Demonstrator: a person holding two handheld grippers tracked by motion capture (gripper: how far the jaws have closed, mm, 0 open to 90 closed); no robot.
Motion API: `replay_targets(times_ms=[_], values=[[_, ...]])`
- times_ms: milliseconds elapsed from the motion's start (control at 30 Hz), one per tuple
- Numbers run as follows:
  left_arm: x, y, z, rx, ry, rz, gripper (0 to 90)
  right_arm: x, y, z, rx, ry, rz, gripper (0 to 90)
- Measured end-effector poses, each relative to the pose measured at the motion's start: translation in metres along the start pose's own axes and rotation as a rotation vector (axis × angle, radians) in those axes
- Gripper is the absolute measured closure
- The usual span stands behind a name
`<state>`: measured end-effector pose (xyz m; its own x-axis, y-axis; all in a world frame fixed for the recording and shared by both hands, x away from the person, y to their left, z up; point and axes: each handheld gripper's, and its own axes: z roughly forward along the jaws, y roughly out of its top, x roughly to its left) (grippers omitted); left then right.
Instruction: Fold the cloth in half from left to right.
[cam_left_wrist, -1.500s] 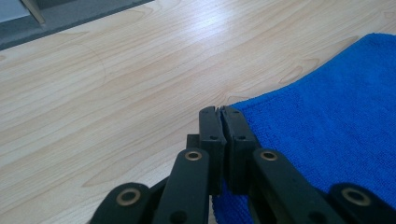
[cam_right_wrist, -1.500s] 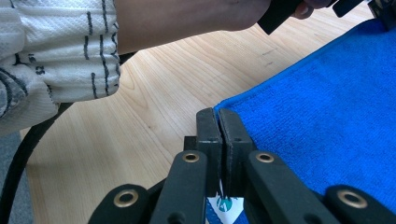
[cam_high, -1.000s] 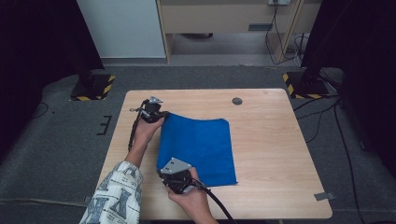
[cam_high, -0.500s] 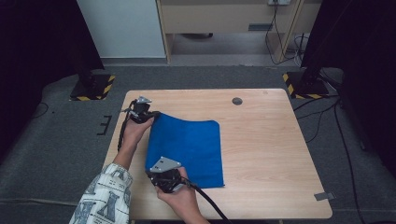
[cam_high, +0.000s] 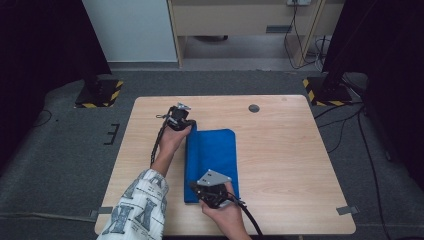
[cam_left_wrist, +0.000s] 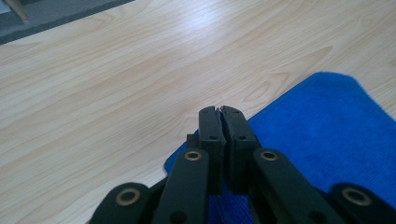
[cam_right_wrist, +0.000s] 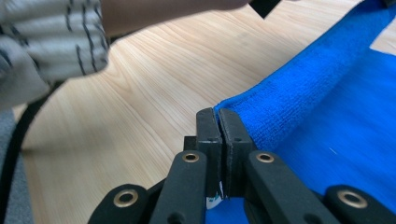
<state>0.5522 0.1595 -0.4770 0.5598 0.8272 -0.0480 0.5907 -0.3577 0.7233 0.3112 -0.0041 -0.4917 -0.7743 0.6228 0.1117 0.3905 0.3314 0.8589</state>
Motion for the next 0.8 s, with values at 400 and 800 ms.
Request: replay_targets(times_ms=[400, 800], values=[[-0.043, 0.009, 0.034, 0.018, -0.04, 0.038, 87.3, -0.019, -0.021, -0.026, 0.028, -0.035, 0.016, 88.2], [-0.065, 0.015, 0.046, 0.012, -0.069, 0.032, 87.2, -0.032, -0.033, -0.051, 0.058, -0.078, -0.005, 88.1]])
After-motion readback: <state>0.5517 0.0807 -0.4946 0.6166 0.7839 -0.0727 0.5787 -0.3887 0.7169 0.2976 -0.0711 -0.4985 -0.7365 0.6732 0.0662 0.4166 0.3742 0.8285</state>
